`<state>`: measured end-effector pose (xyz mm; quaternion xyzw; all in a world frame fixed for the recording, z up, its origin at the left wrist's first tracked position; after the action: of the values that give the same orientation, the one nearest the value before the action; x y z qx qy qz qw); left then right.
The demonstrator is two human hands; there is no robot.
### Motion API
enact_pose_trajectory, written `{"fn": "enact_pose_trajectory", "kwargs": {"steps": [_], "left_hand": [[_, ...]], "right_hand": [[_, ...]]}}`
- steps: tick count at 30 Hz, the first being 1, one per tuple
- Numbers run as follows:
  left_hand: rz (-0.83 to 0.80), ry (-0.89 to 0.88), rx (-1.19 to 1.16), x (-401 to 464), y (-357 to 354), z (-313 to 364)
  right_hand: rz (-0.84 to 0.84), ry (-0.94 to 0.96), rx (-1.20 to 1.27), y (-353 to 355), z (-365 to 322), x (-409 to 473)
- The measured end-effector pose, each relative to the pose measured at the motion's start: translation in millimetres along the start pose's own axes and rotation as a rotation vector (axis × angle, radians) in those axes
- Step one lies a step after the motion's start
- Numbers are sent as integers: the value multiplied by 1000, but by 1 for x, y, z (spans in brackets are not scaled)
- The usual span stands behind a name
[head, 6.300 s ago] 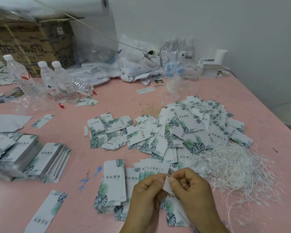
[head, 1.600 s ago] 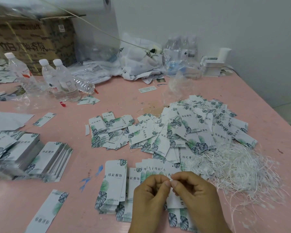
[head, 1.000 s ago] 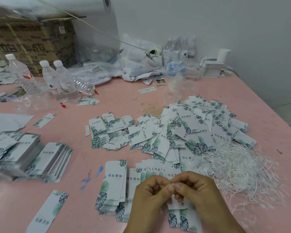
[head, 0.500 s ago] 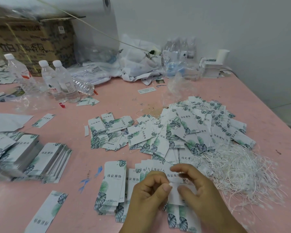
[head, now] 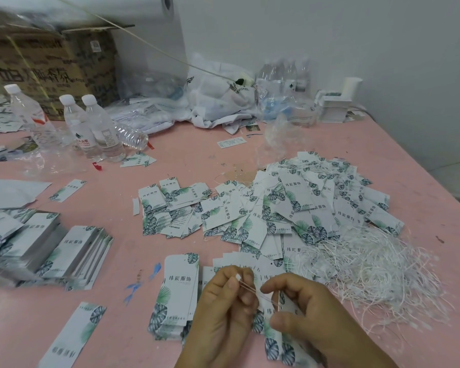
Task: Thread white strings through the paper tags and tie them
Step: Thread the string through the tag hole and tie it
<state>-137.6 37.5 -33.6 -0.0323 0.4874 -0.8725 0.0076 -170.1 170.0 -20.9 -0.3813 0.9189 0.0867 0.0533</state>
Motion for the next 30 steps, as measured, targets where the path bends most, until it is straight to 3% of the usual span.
{"fn": "enact_pose_trajectory", "kwargs": {"steps": [5,8,11,13,17,24,30], "left_hand": [[116,-48,-128,6,16,6],[189,-64,-56,7,24,4],[201,-55,343,2,25,-4],[132,-78,672,-2,16,-11],[75,-272,1052,-8,-3,-12],[166,-430,1399,-12,-7,0],[178,-401,1263,-11,-5,3]], "right_hand": [[-201,-86,244,-7,3,-5],[-243,-96,340,-5,0,-8],[-52,-46,761,4,5,0],[32,14,859,3,5,6],[139,30,744,-4,12,10],[257,31,525,2,15,8],[316,21,431,5,12,6]]}}
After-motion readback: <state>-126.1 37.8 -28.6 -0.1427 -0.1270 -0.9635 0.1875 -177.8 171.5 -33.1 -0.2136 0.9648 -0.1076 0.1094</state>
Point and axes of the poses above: each hand's wrist, its own x-axis towards the middle knuckle, its own y-axis out of the back of the hand, z = x × y, the point moved 7 cm from there along x, towards the middle knuckle, and after that the axes turned 6 degrees about -z, right-handed, at the moved point
